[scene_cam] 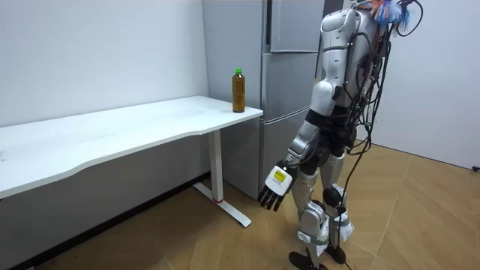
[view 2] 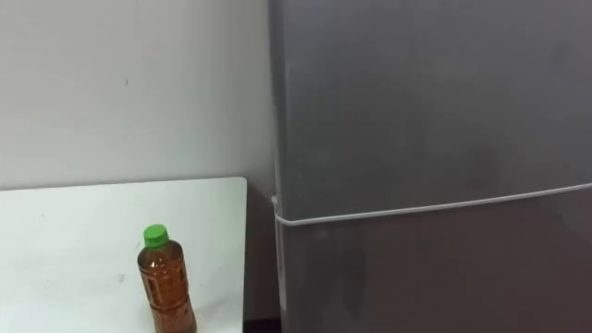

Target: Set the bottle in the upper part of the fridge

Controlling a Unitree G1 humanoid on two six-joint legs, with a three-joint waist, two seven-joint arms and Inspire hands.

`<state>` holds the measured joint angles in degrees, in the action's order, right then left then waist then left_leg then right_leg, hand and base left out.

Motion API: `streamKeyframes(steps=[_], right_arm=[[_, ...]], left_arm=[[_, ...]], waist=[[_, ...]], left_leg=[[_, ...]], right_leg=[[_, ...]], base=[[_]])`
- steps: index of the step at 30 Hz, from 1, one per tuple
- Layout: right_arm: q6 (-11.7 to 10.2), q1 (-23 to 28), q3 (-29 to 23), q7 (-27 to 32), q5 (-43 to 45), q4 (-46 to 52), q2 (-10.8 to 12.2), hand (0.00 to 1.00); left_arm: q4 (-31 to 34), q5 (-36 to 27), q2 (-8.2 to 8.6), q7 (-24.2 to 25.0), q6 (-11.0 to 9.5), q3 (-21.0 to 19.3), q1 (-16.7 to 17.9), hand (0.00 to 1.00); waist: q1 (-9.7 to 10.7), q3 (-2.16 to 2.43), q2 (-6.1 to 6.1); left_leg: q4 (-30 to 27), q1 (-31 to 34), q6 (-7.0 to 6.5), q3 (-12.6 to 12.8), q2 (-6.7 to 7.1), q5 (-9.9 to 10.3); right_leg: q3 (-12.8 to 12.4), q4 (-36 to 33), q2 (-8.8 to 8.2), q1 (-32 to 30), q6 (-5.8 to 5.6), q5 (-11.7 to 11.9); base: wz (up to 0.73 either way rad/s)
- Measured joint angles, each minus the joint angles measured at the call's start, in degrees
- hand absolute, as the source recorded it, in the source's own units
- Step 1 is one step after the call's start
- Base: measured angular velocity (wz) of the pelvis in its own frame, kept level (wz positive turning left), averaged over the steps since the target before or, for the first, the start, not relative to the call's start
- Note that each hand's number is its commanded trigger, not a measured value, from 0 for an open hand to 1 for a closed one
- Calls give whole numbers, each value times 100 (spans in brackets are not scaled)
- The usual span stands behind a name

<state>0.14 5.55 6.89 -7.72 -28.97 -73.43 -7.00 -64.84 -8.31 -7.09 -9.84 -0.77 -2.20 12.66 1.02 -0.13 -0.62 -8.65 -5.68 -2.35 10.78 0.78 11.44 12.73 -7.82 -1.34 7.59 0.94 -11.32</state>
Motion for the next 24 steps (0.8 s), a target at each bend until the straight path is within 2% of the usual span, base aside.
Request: streamKeyframes(steps=[15,24], right_arm=[[74,15,-190,-72,-11,13,15,0],[123,126,-363,-114,-121,132,6,0]], left_arm=[[28,49,4,-131,67,-92,45,0],[72,-71,1,-606,97,-316,65,0]], waist=[[11,12,-41],[12,30,-18]], left_leg=[[-16,-11,0,-14,2,1],[-85,3,-17,-16,-4,27]], right_leg=[[3,8,-1,22,1,-1],[3,3,-4,38,1,-1]], base=[[0],[0]])
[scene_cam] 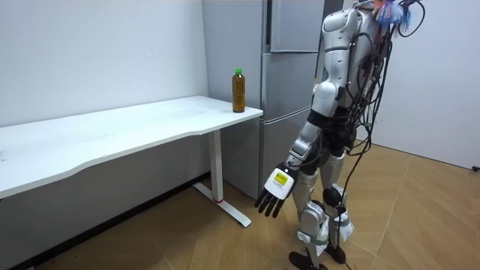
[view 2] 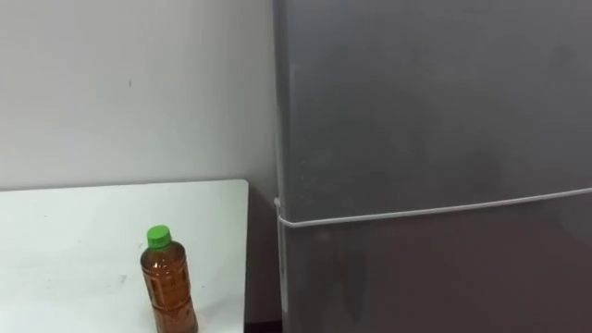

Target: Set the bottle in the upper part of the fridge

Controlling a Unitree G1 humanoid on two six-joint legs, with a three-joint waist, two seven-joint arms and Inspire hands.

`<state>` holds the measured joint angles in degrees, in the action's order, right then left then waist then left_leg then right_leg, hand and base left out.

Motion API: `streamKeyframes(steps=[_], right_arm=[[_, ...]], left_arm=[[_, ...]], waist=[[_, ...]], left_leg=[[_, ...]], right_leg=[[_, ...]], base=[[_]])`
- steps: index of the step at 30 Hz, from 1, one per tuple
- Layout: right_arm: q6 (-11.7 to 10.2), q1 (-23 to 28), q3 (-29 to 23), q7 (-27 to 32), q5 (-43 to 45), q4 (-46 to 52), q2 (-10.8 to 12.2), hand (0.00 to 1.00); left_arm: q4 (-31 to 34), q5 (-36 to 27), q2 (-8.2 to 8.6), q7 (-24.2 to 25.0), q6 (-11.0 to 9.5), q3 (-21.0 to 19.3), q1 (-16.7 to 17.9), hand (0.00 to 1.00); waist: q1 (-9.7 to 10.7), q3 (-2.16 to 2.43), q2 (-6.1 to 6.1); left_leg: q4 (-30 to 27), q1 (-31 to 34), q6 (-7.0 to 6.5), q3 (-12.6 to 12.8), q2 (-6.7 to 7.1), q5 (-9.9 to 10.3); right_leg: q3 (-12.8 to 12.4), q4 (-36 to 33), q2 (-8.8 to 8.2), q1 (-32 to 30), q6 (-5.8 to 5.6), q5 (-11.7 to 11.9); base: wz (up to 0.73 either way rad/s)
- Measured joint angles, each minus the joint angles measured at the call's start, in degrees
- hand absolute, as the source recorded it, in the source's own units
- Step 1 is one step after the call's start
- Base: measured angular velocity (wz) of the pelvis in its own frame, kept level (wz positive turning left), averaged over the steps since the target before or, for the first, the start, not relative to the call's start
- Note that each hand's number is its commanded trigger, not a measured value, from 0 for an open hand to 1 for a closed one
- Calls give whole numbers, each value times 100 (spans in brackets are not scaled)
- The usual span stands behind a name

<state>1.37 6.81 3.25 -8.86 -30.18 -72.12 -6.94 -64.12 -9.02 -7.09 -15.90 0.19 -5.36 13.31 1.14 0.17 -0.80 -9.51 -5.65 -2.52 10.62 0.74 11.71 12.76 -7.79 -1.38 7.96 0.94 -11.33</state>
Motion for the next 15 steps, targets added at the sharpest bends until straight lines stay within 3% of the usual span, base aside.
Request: streamKeyframes(steps=[3,9,11,15], right_arm=[[0,27,-4,-8,-102,55,-34,0],[-4,84,-238,-14,37,101,-95,0],[1,174,-403,-53,159,251,-124,0],[-4,215,-632,-55,387,389,-268,0]], left_arm=[[105,-209,-21,-175,13,-60,-8,0],[713,-769,-52,-452,7,-626,1,0],[1279,-1028,-66,-611,19,-886,15,0],[1708,-1469,-207,-811,-64,-1140,-254,0]], waist=[[-1,20,75],[3,20,192],[-2,5,257],[-9,1,382]], left_leg=[[-10,-2,-4,0,-2,4],[-8,-27,-5,-12,1,3],[-9,-62,-4,-12,1,3],[6,-52,-6,-17,6,3]], right_leg=[[-3,-8,-1,1,-1,1],[10,-11,-3,28,-1,1],[9,-8,-2,36,-1,1],[6,-21,-6,34,-3,-2]], base=[[0],[0],[0],[0]])
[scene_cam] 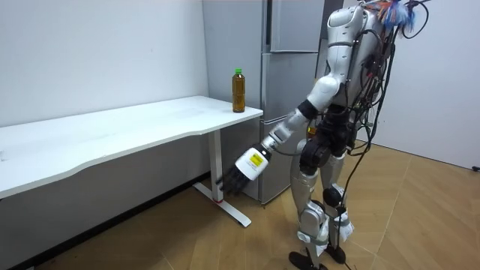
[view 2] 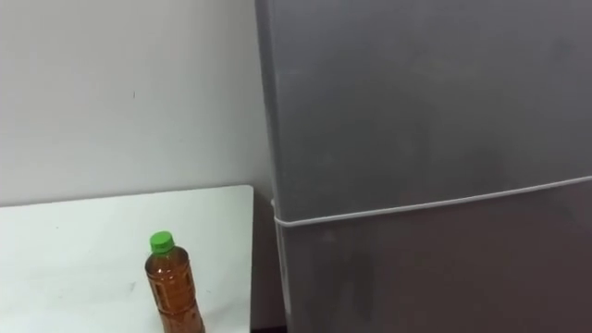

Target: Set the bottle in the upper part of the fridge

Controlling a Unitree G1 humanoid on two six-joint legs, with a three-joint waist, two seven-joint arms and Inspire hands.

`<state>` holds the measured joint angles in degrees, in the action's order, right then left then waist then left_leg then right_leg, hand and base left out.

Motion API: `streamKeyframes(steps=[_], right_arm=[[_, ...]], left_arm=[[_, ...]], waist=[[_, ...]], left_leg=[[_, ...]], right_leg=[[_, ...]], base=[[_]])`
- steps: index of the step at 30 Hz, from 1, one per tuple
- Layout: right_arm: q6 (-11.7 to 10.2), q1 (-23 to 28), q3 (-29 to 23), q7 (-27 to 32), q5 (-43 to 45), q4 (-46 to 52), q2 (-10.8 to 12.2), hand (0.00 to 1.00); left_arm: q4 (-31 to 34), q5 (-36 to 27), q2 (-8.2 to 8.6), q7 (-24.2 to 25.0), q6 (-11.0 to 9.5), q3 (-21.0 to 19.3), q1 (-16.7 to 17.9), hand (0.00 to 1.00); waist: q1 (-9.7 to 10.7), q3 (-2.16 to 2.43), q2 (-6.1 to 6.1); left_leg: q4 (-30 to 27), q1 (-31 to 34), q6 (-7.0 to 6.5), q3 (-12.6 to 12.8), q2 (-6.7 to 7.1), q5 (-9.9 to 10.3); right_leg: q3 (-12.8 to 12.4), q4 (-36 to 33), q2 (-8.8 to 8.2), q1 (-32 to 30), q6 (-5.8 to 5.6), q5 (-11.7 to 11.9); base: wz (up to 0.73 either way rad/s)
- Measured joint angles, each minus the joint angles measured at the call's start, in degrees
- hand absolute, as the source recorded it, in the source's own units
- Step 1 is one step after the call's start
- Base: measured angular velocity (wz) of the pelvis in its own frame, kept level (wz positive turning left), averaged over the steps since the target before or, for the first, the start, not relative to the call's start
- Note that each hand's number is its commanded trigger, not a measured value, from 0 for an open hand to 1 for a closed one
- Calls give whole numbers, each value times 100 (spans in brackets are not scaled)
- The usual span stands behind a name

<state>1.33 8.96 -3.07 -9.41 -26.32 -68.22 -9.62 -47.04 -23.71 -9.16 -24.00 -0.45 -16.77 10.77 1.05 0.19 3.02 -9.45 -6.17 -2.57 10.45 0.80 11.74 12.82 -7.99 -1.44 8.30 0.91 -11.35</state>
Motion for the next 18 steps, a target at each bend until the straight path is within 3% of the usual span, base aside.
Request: streamKeyframes(steps=[2,10,14,16,18], right_arm=[[-2,16,-59,-1,15,32,-7,0],[-10,66,-73,9,248,183,-3,0],[-6,110,-219,41,379,226,89,0],[-2,121,-219,53,379,247,99,0],[-1,118,-223,75,380,254,90,0]], left_arm=[[481,-184,-63,-199,-117,-48,-39,0],[1912,-70,-136,-710,-217,-216,-306,0],[3023,186,-259,-890,-212,-367,-391,0],[3620,194,-335,-939,-203,-399,-474,0],[4037,196,-426,-956,-236,-414,-583,0]], waist=[[-5,0,6],[-82,22,52],[-87,-5,13],[-108,-49,0],[-141,-60,3]], left_leg=[[12,-1,2,3,-7,-1],[8,54,4,5,-5,-1],[6,58,5,-30,0,1],[-15,67,5,-41,0,2],[-18,70,4,-43,1,3]], right_leg=[[-13,-31,3,-31,14,-10],[-37,-92,1,-94,15,-24],[-19,-75,2,-39,14,-24],[-24,-73,5,-40,15,-24],[-24,-70,3,-65,14,-24]], base=[[-6],[0],[3],[0],[0]])
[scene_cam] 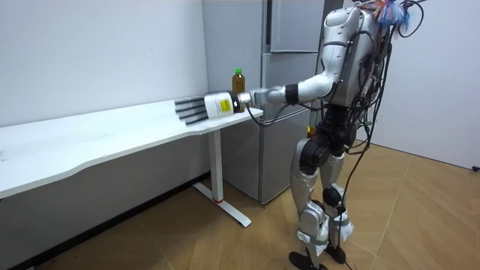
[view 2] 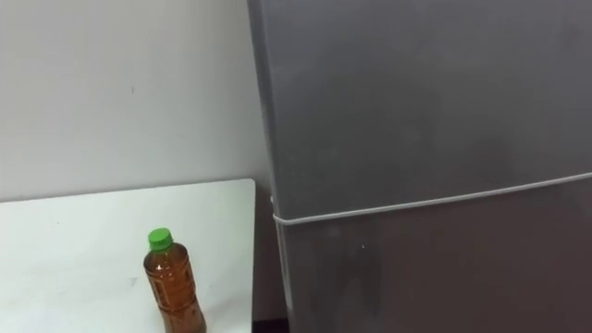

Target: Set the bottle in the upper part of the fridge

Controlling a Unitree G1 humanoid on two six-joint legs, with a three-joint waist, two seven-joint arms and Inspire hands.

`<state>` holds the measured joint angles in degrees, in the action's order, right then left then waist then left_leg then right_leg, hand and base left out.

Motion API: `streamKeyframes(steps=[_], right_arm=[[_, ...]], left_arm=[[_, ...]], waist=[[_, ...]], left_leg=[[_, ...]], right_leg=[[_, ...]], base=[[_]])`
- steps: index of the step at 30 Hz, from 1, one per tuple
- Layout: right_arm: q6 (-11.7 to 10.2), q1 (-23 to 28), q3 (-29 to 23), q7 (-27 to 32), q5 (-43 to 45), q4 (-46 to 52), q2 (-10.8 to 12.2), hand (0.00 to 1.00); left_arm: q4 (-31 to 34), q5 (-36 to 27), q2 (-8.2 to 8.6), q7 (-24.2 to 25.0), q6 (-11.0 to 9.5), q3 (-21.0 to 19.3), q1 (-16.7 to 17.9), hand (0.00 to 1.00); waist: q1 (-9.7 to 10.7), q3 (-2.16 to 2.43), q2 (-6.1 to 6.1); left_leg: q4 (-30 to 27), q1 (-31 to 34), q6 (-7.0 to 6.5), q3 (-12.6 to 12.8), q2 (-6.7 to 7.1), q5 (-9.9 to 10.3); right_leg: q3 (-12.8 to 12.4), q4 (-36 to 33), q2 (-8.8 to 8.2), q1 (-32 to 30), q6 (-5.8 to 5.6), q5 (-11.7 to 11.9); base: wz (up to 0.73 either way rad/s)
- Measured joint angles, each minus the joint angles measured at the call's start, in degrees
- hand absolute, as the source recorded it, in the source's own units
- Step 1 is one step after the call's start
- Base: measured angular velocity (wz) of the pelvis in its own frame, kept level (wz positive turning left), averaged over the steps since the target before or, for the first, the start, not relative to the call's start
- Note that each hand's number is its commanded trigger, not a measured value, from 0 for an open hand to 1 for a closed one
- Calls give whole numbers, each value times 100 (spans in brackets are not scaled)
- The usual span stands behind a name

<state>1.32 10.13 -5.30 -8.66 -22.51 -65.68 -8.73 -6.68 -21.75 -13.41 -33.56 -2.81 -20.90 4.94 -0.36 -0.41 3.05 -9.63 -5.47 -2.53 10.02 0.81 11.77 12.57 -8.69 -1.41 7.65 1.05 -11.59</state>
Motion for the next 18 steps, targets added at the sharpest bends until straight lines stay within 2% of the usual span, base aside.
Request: streamKeyframes(steps=[3,4,7,10,13,18], right_arm=[[-1,5,-23,67,55,81,12,0],[0,9,-36,103,72,75,13,0],[4,19,-43,119,79,75,14,0],[3,36,-41,146,24,74,17,0],[7,17,-42,141,38,82,14,0],[76,2,-33,143,28,74,36,0]], left_arm=[[500,32,-78,-71,-1,-185,-137,0],[641,118,-82,-86,3,-278,-209,0],[1218,167,-100,-138,9,-415,-291,0],[1510,458,-119,-112,28,-403,-450,0],[1805,459,-116,20,124,-365,-676,0],[2149,358,-87,517,173,-170,-826,0]], waist=[[23,9,34],[20,30,14],[28,29,24],[20,29,46],[39,29,56],[251,10,42]], left_leg=[[-1,30,0,-1,1,0],[-6,29,0,-1,0,0],[-19,76,0,-34,4,-1],[-15,76,1,-76,11,-1],[-18,82,1,-86,12,-1],[-25,92,0,-96,20,-2]], right_leg=[[3,-2,-1,-41,0,0],[3,-8,0,-69,0,0],[16,0,1,-97,1,1],[13,7,9,-88,1,1],[28,10,1,-82,1,1],[13,12,-3,-17,-1,0]], base=[[0],[0],[3],[0],[1],[1]])
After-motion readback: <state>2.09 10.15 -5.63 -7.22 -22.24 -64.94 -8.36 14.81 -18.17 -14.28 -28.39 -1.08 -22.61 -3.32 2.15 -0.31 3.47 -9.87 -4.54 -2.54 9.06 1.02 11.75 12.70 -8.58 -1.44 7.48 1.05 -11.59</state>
